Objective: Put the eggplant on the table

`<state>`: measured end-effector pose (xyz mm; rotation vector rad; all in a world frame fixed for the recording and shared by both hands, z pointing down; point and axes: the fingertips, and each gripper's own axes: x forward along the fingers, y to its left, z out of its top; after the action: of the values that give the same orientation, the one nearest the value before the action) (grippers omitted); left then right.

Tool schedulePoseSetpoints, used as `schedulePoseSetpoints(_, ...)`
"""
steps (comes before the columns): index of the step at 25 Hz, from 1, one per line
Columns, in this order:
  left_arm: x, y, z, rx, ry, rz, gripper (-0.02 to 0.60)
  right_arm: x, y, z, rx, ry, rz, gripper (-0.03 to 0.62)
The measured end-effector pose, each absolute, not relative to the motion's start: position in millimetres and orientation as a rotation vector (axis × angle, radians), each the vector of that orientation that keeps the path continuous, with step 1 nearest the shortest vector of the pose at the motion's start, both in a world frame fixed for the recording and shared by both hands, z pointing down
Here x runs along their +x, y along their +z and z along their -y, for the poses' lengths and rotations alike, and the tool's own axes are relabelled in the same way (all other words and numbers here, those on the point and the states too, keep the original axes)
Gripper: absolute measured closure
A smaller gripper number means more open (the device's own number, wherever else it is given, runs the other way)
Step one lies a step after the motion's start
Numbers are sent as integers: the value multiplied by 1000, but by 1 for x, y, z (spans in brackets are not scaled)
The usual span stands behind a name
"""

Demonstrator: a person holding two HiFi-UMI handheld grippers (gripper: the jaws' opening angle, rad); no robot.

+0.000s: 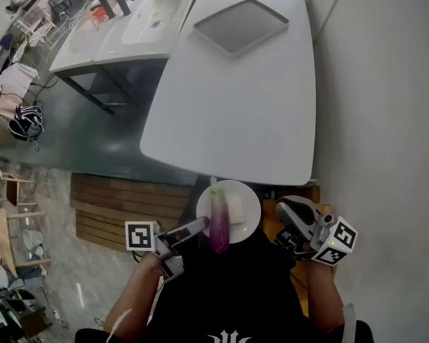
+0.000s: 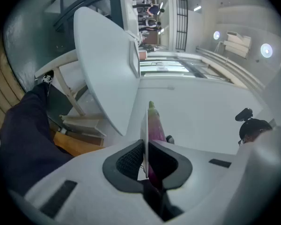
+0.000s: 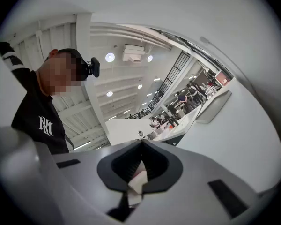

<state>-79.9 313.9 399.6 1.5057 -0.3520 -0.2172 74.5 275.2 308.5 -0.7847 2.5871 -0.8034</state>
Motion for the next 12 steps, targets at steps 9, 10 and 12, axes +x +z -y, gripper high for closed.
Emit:
schedulePoseSetpoints(9,-93,401,-314,1523,-227,382,558,52,327,-283,-777,-816,-2627,590)
schedulePoseSetpoints(10,-95,400,-315,1529,-233,386,558,51,326,-283,-773,-805,-2631,590)
schedulePoseSetpoints(12,-97,395,-317,1540,-249,390,558,50,322,-284,-769,-777,-2630,589)
